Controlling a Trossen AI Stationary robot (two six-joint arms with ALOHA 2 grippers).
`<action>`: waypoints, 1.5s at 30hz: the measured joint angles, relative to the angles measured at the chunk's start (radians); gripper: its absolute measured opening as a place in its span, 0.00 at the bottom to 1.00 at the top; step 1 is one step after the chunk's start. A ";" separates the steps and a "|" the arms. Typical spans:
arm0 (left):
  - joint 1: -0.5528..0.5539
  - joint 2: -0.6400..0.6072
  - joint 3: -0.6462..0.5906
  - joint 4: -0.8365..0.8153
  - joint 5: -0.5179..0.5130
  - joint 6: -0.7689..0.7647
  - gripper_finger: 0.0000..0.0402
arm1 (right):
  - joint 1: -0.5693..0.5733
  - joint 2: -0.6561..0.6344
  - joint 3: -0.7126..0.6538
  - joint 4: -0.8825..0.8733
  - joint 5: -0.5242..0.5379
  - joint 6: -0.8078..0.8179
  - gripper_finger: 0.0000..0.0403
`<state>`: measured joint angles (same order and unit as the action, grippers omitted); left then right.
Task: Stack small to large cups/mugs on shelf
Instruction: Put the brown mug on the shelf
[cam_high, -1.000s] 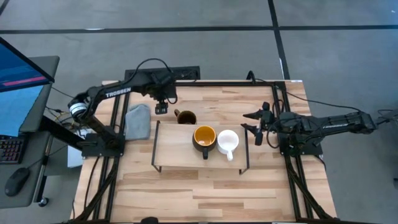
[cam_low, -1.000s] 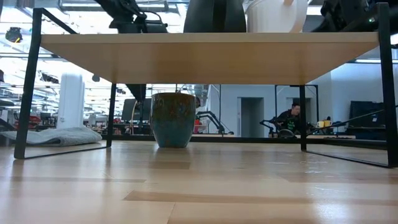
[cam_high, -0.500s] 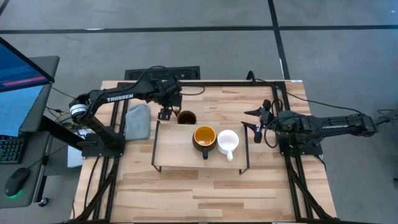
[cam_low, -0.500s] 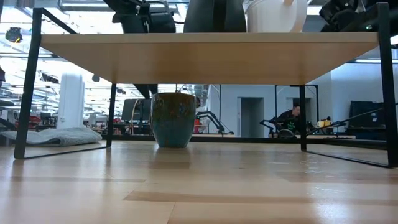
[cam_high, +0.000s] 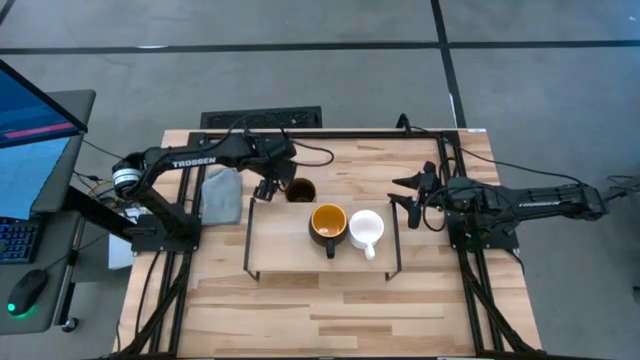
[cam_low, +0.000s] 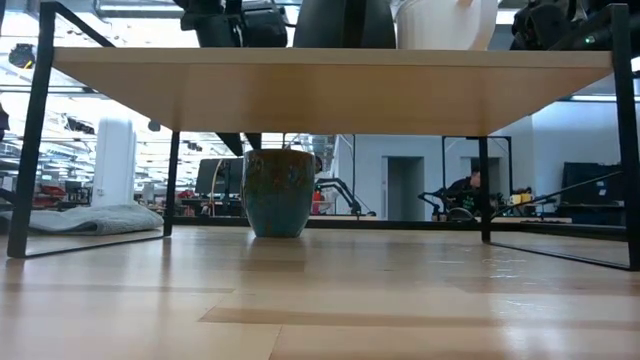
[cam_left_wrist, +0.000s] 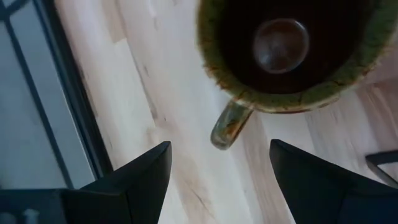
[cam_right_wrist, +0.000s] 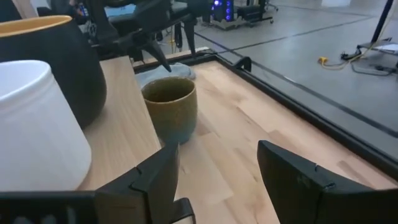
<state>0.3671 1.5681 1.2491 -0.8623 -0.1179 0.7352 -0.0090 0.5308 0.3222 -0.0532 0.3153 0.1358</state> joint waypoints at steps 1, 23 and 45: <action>-0.001 0.002 0.000 0.000 0.000 0.021 0.66 | 0.000 0.000 0.000 0.000 0.000 0.005 0.59; 0.079 0.005 -0.001 0.076 0.027 0.235 0.66 | 0.000 0.000 0.000 0.001 0.000 0.016 0.59; 0.040 0.087 -0.002 0.078 -0.076 0.243 0.65 | 0.000 0.000 0.000 -0.002 0.004 -0.015 0.59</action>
<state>0.4071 1.6550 1.2472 -0.7845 -0.1936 0.9785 -0.0093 0.5308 0.3222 -0.0547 0.3191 0.1213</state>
